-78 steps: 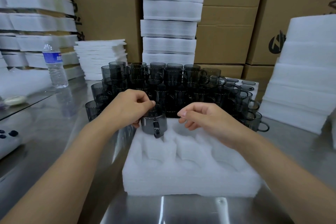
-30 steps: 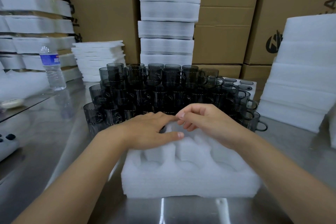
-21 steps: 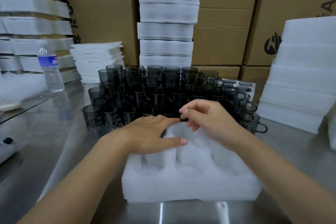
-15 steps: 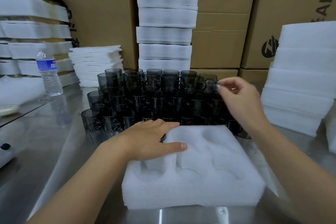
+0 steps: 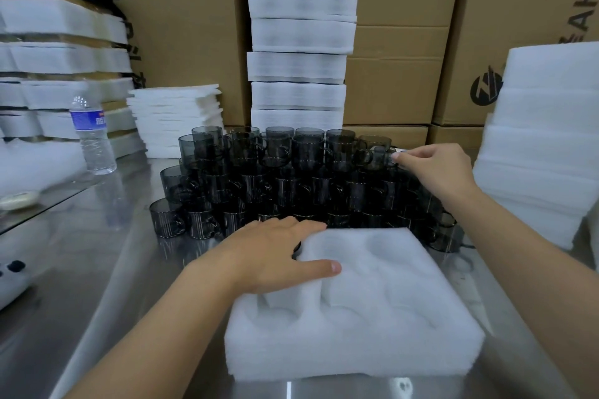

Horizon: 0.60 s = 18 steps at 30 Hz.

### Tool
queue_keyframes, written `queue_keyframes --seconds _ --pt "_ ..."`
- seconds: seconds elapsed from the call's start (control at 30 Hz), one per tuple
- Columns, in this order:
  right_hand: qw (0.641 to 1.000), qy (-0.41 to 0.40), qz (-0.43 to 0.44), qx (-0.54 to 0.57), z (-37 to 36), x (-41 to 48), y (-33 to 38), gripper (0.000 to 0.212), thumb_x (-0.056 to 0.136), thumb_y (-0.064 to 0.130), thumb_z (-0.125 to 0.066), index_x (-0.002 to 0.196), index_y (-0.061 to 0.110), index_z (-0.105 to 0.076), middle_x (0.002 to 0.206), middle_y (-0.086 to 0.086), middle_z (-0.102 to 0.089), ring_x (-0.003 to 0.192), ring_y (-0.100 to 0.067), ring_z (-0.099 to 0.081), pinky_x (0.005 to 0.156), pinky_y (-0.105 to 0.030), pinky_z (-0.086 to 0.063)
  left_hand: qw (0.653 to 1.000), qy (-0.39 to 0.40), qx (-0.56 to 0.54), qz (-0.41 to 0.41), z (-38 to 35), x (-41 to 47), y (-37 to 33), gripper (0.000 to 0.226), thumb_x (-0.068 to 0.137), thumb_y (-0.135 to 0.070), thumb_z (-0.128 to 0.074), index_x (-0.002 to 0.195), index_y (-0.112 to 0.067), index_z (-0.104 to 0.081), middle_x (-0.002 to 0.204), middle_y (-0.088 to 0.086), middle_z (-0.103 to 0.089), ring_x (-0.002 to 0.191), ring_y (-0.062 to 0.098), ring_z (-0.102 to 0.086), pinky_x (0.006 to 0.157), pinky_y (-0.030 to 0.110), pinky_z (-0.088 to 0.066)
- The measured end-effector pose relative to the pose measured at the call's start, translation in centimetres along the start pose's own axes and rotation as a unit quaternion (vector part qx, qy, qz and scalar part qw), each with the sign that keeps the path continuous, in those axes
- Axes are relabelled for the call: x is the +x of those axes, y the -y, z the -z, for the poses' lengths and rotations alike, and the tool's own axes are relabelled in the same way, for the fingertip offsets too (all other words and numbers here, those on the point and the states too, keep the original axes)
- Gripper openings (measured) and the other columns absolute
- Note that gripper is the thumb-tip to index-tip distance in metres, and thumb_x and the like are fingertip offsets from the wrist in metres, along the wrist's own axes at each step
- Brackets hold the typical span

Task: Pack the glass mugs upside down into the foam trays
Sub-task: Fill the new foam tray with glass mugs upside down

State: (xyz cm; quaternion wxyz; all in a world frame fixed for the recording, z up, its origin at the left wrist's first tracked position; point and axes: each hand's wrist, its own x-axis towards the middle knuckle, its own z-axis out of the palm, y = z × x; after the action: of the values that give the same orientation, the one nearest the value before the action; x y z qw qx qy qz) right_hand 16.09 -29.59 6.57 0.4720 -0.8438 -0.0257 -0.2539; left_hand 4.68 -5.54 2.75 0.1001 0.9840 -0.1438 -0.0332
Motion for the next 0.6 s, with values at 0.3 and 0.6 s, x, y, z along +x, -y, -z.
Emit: queue_keyframes --seconds 0.3,0.6 --pt "0.999 -0.019 -0.014 -0.023 -0.6 0.8 0.6 0.020 0.084 0.029 -0.071 0.093 0.012 -0.076 0.094 -0.006 -0.073 0.093 -0.017 -0.064 0.082 -0.030 -0.049 1.000 -0.020 0.004 0.006 -0.1 0.1 -0.3 0.074 0.077 -0.081 -0.028 0.143 -0.048 -0.023 0.136 -0.013 -0.044 0.126 0.013 -0.040 0.105 0.031 -0.027" --pt "0.985 -0.086 0.062 0.133 0.9 -3.5 2.4 0.015 0.083 0.029 -0.070 0.070 0.036 -0.067 0.068 0.010 -0.071 0.075 -0.006 -0.070 0.082 -0.029 -0.055 0.994 -0.105 -0.039 -0.001 -0.4 0.5 -0.5 0.063 0.084 -0.070 -0.037 0.139 -0.039 -0.037 0.136 -0.016 -0.048 0.111 0.007 -0.049 0.100 0.031 -0.039"
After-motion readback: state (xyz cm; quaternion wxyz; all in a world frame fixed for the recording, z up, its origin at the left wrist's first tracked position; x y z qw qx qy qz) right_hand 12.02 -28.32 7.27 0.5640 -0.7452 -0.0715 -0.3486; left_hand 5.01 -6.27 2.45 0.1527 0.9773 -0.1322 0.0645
